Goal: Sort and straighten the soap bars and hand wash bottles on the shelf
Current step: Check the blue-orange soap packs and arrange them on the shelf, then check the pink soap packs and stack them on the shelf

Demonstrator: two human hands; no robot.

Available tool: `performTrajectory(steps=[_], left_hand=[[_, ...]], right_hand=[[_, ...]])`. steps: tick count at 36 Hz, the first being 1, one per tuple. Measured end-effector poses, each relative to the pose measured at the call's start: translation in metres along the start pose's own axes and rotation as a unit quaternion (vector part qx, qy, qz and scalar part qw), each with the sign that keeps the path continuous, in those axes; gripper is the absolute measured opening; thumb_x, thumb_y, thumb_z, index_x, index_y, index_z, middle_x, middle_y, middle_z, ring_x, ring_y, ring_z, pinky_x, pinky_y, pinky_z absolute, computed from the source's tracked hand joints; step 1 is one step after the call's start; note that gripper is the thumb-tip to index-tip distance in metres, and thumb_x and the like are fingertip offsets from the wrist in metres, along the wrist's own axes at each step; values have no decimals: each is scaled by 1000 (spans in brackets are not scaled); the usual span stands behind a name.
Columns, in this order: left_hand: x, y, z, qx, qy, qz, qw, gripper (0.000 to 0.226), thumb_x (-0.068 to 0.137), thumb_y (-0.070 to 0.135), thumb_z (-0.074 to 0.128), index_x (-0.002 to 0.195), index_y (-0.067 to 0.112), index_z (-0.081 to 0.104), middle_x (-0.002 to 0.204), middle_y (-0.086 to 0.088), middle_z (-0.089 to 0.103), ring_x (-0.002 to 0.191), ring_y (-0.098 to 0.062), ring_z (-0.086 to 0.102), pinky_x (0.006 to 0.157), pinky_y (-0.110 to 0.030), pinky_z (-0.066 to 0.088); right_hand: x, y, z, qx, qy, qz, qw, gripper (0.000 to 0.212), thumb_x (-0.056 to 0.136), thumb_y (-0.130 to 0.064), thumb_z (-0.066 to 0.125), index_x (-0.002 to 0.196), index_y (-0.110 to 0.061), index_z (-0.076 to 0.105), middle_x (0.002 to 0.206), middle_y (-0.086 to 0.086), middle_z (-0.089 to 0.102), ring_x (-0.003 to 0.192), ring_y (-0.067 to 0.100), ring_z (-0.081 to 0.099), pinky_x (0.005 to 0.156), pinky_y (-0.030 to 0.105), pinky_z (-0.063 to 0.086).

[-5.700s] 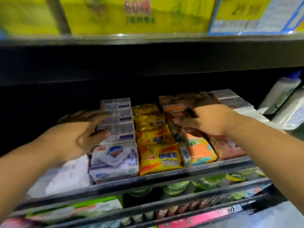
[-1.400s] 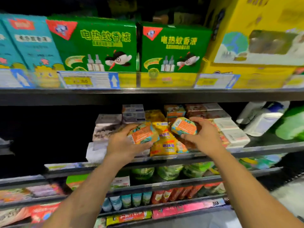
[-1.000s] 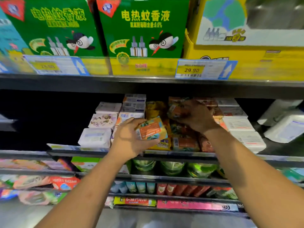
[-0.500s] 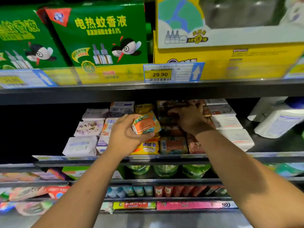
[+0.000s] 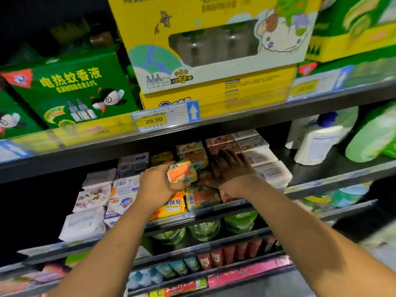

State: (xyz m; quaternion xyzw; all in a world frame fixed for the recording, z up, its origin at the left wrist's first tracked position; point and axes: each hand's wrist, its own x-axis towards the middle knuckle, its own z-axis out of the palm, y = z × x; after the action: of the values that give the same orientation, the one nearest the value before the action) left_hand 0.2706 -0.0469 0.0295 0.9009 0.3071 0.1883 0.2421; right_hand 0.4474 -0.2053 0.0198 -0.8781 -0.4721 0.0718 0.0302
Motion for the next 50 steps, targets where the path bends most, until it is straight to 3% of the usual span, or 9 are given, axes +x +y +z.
performTrajectory(steps=[4, 7, 11, 13, 23, 33, 44, 47, 50], left_hand=[[1, 10, 5, 1, -17, -6, 1000, 53, 63, 48, 91, 109, 31, 70, 95, 11, 73, 93, -15, 69, 85, -38, 54], [3, 15, 8, 30, -29, 3, 999, 56, 65, 51, 89, 114, 33, 69, 93, 19, 68, 90, -7, 65, 83, -30, 51], [10, 14, 15, 90, -40, 1, 995, 79, 55, 79, 70, 122, 38, 62, 108, 15, 73, 105, -12, 66, 93, -38, 50], [11, 15, 18, 106, -43, 0, 993, 78, 58, 75, 74, 125, 38, 60, 112, 14, 72, 110, -15, 65, 95, -38, 47], [14, 23, 24, 187, -58, 1, 981, 73, 72, 67, 75, 136, 39, 54, 121, 7, 65, 120, -22, 53, 94, -38, 35], [19, 41, 31, 207, -77, 8, 975, 51, 78, 64, 70, 123, 42, 60, 118, 7, 62, 117, -23, 53, 88, -37, 32], [3, 40, 29, 207, -89, -28, 974, 56, 88, 60, 63, 141, 49, 48, 130, 8, 43, 132, -16, 36, 96, -40, 24], [-12, 35, 26, 186, -98, -4, 978, 57, 91, 54, 61, 145, 44, 44, 129, 12, 38, 128, -12, 39, 102, -39, 23], [-33, 26, 27, 170, -102, 25, 980, 51, 95, 54, 54, 144, 44, 43, 153, 13, 30, 139, -13, 36, 106, -39, 18]], right_hand=[[3, 4, 8, -1, 37, -14, 999, 104, 72, -85, 8, 159, -29, 11, 168, 4, 10, 154, 25, 9, 121, 49, 10], [5, 4, 13, 21, 53, 0, 998, 92, 80, -79, 20, 156, -27, 24, 166, 5, 16, 153, 24, 13, 121, 48, 13], [7, 6, 14, 26, 45, 7, 999, 95, 75, -83, 31, 152, -27, 27, 158, 3, 29, 148, 25, 22, 120, 45, 15], [5, 9, 12, 15, 40, -5, 999, 101, 71, -86, 34, 152, -25, 26, 155, 4, 31, 145, 25, 24, 119, 45, 15], [3, 10, 6, -23, -30, -11, 999, 111, 76, -93, 29, 160, -24, 3, 168, 11, 5, 154, 32, 3, 123, 52, 1], [1, 14, 6, -16, -8, -35, 999, 112, 72, -92, 32, 157, -23, 12, 165, 7, 13, 152, 29, 9, 122, 49, 6], [-28, 22, -23, 110, 110, -81, 984, 45, 104, -45, 41, 145, -29, 48, 145, 4, 52, 134, 27, 46, 110, 34, 37], [-53, 34, -31, 47, 71, -88, 992, 43, 100, -55, 44, 138, -37, 54, 138, -2, 58, 132, 24, 44, 109, 39, 30], [-68, 46, -24, -35, 8, -74, 997, 59, 95, -61, 46, 146, -32, 45, 154, 0, 41, 146, 28, 25, 117, 53, 17]])
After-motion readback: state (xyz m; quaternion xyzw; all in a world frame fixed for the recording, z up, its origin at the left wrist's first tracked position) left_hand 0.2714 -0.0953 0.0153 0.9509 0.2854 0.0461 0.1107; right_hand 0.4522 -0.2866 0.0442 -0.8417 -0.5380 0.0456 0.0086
